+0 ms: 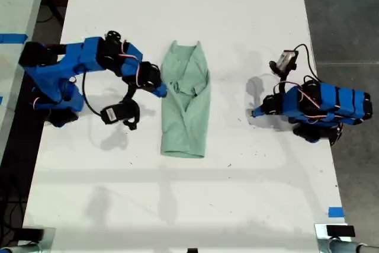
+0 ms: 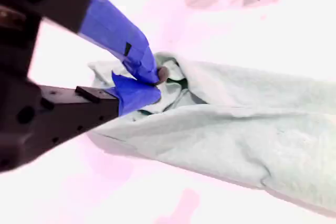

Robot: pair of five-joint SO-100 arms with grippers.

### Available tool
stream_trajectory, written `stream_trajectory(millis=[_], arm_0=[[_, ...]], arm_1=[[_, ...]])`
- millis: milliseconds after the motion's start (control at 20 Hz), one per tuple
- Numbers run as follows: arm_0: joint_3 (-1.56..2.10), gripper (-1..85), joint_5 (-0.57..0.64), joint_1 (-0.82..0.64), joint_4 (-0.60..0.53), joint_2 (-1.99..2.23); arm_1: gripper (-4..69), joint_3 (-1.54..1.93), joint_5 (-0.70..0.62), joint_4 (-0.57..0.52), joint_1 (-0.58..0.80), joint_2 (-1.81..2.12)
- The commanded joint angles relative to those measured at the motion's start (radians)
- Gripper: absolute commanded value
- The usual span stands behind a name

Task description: Fold t shirt

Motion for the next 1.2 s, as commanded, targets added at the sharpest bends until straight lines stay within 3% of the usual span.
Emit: stream_trajectory(millis=[0, 100, 200, 300, 400, 1150], arm_0=[[0.653, 0.1, -0.046, -0.061, -0.296, 0.738], [1.201, 0.0, -0.055, -0.087, -0.543, 1.193], [1.614, 0.0, -0.026, -0.112, -0.663, 1.509], [1.890, 0.0, 0.044, -0.167, -0.597, 1.812], [1.898, 0.0, 0.075, -0.127, -0.603, 1.812], [1.902, 0.0, 0.032, -0.141, -0.566, 1.809]], arm_1=[[-0.4, 0.043, -0.014, -0.020, -0.005, 0.008], [-0.4, 0.043, -0.014, -0.020, -0.003, 0.008], [-0.4, 0.043, -0.014, -0.020, -0.002, 0.008], [-0.4, 0.043, -0.012, -0.020, -0.003, 0.008], [-0.4, 0.043, -0.011, -0.020, -0.008, 0.006], [-0.4, 0.043, -0.005, -0.018, -0.017, 0.006]])
